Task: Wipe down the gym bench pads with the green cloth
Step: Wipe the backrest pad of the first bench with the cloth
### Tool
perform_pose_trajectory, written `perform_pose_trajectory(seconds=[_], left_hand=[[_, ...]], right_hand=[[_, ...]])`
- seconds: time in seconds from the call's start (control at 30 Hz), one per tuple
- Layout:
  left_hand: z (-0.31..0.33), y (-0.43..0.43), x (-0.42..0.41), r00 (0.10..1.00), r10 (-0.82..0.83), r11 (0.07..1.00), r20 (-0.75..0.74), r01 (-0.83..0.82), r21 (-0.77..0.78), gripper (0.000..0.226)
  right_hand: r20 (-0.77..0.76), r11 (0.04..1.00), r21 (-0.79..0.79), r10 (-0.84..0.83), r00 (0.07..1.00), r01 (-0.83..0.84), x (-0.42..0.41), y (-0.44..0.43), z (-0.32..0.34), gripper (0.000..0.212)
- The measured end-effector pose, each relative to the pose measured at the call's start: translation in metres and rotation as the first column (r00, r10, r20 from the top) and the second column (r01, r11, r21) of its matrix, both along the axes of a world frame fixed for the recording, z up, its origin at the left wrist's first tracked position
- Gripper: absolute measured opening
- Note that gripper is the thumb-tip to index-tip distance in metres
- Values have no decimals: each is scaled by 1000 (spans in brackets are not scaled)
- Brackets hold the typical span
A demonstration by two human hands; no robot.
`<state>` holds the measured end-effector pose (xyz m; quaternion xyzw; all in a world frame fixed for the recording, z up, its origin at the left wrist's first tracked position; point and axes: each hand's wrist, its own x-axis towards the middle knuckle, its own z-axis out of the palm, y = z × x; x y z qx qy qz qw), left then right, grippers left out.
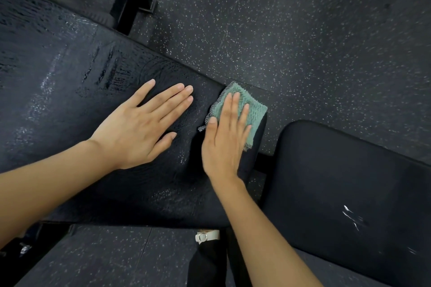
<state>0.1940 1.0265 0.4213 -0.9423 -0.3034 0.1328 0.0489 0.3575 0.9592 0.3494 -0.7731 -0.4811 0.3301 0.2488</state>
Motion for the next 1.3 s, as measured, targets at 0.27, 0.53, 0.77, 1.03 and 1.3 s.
perform_pose_trajectory(seconds=[0.27, 0.53, 0.77, 1.03, 1.3], left_hand=[[-1, 1, 4, 1000, 14, 1000, 7, -14, -7, 69], [-2, 2, 6, 1000, 21, 1000, -5, -21, 3, 69], [-5, 2, 9, 1000, 21, 1000, -3, -21, 6, 70], [-4, 2, 12, 999, 28, 1000, -18, -28, -1, 70], [-6, 2, 12, 999, 34, 999, -7, -34, 4, 70]], right_hand=[[82, 969, 86, 224, 971, -231, 14, -4, -5, 54], [70, 999, -4, -45, 997, 45, 43, -11, -33, 59], [2, 998, 61, 25, 1000, -25, -3, -13, -2, 57], [119, 964, 73, 245, 962, -254, 20, -22, -13, 54], [72, 999, -3, -44, 996, 44, 37, -6, -30, 58]])
